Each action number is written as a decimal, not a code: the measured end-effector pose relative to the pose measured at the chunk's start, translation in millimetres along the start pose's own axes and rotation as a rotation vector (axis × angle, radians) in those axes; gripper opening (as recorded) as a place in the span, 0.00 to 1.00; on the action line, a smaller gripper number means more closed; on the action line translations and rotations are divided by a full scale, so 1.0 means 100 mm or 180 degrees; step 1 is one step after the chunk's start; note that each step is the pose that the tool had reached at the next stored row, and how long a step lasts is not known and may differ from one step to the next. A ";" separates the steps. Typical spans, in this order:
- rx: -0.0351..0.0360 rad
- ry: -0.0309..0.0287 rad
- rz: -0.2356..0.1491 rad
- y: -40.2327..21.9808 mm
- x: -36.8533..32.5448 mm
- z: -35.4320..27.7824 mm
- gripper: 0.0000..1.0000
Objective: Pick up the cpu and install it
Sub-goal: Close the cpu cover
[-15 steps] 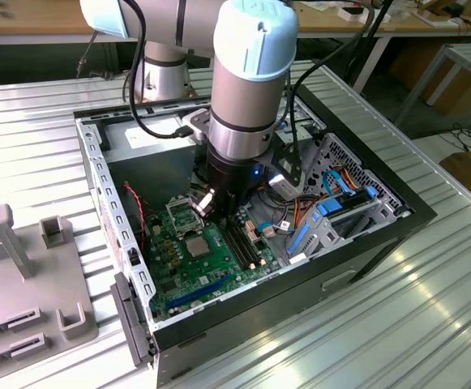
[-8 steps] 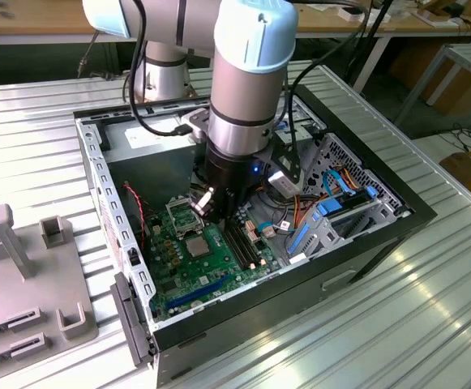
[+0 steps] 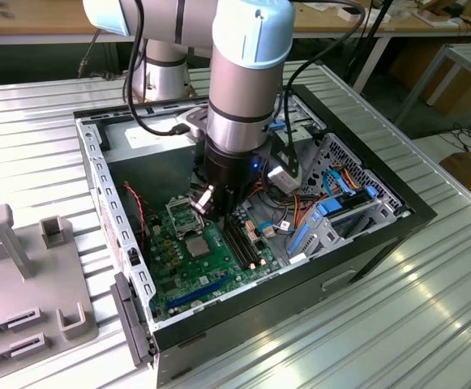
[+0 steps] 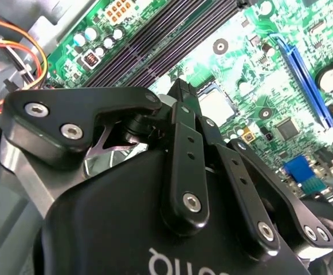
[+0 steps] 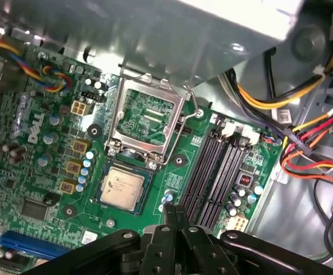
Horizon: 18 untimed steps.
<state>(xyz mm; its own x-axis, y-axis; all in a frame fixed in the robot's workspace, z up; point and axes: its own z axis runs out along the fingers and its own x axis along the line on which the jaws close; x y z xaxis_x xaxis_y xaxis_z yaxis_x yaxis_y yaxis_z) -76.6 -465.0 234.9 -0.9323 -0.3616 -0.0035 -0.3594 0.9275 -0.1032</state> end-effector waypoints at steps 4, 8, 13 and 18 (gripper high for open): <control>0.0004 -0.0014 -0.0158 0.005 -0.002 0.000 0.11; 0.0005 -0.0031 -0.0319 0.011 -0.005 -0.001 0.11; 0.0002 -0.0044 -0.0495 0.029 -0.020 -0.003 0.11; -0.0104 -0.0106 -0.0732 0.031 -0.034 0.006 0.11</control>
<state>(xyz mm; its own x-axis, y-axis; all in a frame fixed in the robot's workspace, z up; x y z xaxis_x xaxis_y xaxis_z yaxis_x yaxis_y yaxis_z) -74.5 -460.9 234.0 -0.8240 -0.5663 -0.0166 -0.5639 0.8226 -0.0728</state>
